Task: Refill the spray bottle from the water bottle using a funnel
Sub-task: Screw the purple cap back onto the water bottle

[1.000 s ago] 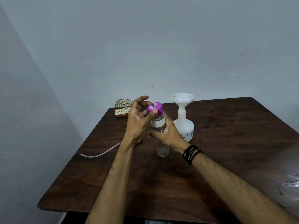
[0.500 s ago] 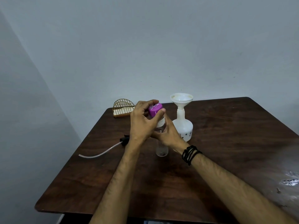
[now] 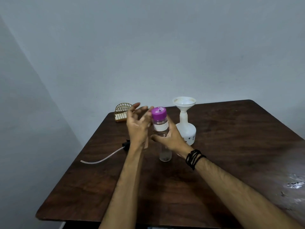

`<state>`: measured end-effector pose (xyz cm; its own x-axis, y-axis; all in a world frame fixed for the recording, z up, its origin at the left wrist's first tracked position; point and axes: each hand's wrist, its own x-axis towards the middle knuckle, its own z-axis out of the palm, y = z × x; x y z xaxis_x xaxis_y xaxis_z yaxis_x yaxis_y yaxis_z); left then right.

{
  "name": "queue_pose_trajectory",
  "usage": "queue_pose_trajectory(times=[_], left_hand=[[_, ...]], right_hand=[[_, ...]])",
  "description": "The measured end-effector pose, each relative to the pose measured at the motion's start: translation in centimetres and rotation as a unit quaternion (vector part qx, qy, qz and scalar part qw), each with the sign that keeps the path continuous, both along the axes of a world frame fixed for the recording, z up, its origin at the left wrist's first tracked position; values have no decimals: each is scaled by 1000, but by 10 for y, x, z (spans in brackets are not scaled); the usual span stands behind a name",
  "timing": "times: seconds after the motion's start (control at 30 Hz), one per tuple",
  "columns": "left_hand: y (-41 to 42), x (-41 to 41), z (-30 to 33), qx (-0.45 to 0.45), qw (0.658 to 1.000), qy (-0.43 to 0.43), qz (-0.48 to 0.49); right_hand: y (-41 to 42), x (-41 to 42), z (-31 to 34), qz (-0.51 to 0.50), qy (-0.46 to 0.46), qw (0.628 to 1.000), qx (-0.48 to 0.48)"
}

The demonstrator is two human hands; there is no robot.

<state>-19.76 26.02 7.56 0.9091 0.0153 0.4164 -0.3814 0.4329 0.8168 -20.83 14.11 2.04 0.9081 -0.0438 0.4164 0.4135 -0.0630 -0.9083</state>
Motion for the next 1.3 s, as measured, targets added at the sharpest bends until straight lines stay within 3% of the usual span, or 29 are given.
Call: queue_pose_trajectory(times=[0.07, 0.23, 0.27, 0.4, 0.47, 0.53, 0.67, 0.97, 1.2, 1.3], left_hand=[[0, -2, -3, -9, 1000, 11, 14], [-14, -5, -4, 177, 983, -54, -17], [-16, -2, -6, 178, 982, -52, -22], [-6, 4, -13, -29, 997, 23, -64], [-1, 0, -15, -70, 993, 41, -80], [-3, -5, -16, -29, 997, 37, -64], [-14, -11, -12, 137, 990, -25, -1], [-12, -6, -15, 99, 994, -6, -48], [-12, -9, -61, 247, 966, -4, -80], [-6, -5, -80, 337, 941, 22, 28]], right_hand=[[2, 1, -1, 1, -1, 1000, -5], [2, -1, -2, 24, 21, 999, 25], [1, -2, -3, 28, 26, 999, 30], [-4, -3, -13, 25, 57, 998, 32], [-3, -4, -20, 19, 74, 997, 22], [-2, -4, -24, 13, 79, 996, 27], [-1, -5, -21, 32, 72, 996, 35], [-5, -3, -23, 53, 85, 993, 60], [-24, -16, -28, 7, 73, 996, 48], [-39, -23, -35, -25, 77, 997, 14]])
